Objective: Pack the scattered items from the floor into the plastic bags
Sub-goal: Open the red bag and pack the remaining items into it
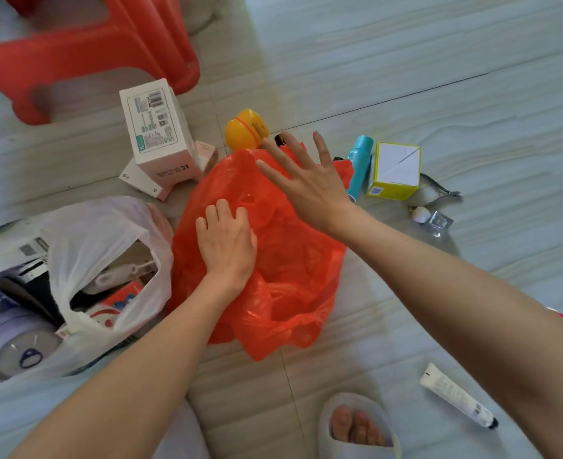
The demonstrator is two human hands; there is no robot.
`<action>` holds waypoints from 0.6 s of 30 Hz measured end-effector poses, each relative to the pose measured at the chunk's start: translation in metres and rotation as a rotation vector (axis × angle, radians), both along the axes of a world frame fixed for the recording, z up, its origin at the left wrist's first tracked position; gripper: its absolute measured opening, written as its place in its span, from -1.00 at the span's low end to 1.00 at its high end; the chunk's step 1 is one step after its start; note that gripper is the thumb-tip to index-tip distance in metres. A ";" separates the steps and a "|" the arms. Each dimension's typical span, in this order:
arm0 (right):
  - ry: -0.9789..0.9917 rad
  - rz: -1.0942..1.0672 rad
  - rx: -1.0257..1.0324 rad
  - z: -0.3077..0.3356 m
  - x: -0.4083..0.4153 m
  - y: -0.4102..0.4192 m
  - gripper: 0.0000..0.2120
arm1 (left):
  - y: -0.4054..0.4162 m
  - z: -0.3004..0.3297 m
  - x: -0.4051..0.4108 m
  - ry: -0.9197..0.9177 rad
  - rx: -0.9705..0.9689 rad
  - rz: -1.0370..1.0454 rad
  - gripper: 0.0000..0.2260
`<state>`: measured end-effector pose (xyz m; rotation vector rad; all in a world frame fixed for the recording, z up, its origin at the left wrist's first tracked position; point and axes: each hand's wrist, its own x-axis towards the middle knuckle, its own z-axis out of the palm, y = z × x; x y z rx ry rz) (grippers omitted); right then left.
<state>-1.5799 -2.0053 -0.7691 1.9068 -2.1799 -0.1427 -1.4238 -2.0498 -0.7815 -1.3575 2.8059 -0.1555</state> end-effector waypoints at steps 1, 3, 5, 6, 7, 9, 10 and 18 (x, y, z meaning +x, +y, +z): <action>0.021 -0.007 -0.007 -0.004 0.000 0.003 -0.47 | -0.002 -0.001 -0.001 0.048 -0.018 -0.003 -0.83; 0.070 -0.022 -0.048 -0.013 0.001 0.012 -0.52 | 0.000 0.001 0.000 0.161 -0.001 -0.014 -0.88; 0.105 -0.001 -0.112 -0.021 0.004 0.019 -0.54 | 0.004 0.000 0.001 0.187 -0.010 -0.040 -0.81; 0.110 0.028 -0.140 -0.023 0.005 0.022 -0.55 | 0.008 -0.001 0.002 0.142 0.003 -0.050 -0.71; 0.111 0.065 -0.162 -0.026 0.006 0.024 -0.54 | 0.011 -0.002 0.002 0.074 0.035 -0.050 -0.58; 0.125 0.097 -0.157 -0.028 0.005 0.023 -0.52 | 0.013 -0.006 0.002 -0.088 0.159 -0.017 -0.37; 0.137 0.091 -0.142 -0.028 0.004 0.021 -0.51 | 0.010 -0.010 0.001 -0.134 0.195 -0.003 -0.34; 0.138 -0.037 -0.052 -0.039 -0.006 0.016 -0.40 | -0.004 0.001 0.004 0.356 0.188 -0.156 -0.79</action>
